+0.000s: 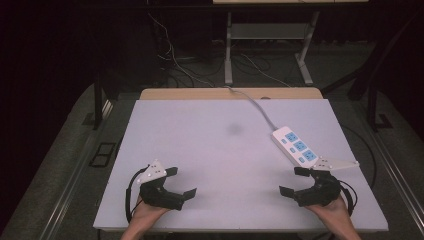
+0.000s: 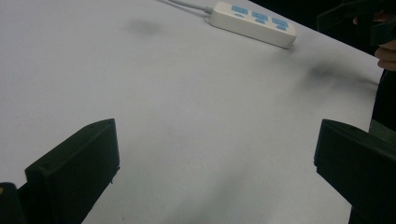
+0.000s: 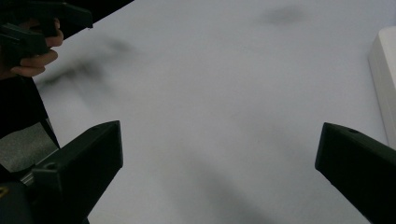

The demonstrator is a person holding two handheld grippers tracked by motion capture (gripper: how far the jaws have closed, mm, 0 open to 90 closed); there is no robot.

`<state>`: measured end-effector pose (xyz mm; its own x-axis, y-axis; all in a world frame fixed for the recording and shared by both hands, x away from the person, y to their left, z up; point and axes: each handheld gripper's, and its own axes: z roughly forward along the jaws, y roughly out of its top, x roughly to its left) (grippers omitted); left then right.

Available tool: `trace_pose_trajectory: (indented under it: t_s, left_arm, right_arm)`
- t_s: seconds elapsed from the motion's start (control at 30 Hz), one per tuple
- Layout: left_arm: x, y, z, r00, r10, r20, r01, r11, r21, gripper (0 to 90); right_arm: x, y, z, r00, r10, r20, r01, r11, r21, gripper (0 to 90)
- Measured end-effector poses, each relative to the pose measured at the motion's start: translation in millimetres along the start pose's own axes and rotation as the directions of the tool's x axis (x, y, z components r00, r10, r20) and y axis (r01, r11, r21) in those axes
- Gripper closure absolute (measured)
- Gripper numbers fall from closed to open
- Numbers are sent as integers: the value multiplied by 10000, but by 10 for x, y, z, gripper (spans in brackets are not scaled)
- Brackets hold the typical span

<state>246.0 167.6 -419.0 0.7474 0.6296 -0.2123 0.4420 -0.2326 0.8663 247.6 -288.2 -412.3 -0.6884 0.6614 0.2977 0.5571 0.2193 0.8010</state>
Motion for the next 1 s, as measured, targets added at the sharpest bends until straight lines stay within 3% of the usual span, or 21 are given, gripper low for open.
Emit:
trace_pose_trajectory:
  t_s: [1.0]
  left_arm:
    - [20, -13, -7, 10000, -50, 82, 49, 9999, 103, 0]
  right_arm:
    - [8, 9, 19, 9999, 17, -122, -12, 9992, 395, 7]
